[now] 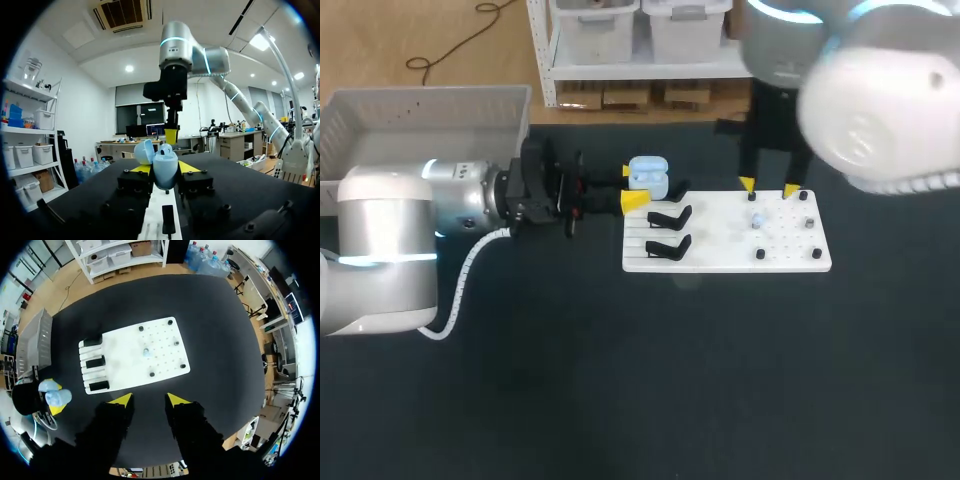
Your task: Pick up each earbud case from the left stands, insert the matching earbuds, close the lid, and place the case in the box.
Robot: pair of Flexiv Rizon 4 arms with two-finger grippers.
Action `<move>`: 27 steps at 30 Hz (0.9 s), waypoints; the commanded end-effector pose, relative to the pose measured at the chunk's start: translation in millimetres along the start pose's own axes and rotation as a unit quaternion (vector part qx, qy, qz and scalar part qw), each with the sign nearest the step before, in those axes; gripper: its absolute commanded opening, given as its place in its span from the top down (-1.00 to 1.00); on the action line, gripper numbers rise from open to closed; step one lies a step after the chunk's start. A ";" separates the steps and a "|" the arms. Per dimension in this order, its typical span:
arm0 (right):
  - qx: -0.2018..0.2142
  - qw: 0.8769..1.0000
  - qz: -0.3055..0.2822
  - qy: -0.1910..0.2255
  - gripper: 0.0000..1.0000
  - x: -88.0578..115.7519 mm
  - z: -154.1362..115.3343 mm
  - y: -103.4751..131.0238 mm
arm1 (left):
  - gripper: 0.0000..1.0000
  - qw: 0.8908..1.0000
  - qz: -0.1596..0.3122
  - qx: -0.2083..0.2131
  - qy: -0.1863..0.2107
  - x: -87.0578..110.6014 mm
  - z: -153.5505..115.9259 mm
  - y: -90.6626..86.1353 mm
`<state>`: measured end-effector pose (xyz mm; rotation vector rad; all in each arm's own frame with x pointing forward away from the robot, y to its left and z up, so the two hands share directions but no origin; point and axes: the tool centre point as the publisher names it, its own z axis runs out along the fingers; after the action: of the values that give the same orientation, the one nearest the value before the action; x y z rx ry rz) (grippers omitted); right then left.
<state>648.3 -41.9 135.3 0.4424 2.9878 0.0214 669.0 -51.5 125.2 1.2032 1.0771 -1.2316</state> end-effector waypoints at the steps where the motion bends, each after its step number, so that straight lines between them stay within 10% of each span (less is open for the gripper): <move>1: -0.139 0.990 0.016 -0.011 0.20 -9.8 29.4 -6.4 | 1.00 1.000 0.000 0.000 0.001 0.3 0.2 0.2; 27: -0.010 0.994 0.110 -0.001 0.16 -43.3 107.3 16.8 | 1.00 1.000 0.000 0.000 0.001 0.3 0.2 0.2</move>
<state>699.6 -42.9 39.5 0.7516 2.9081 0.1181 669.0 -51.5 125.2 1.2032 1.0772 -1.2315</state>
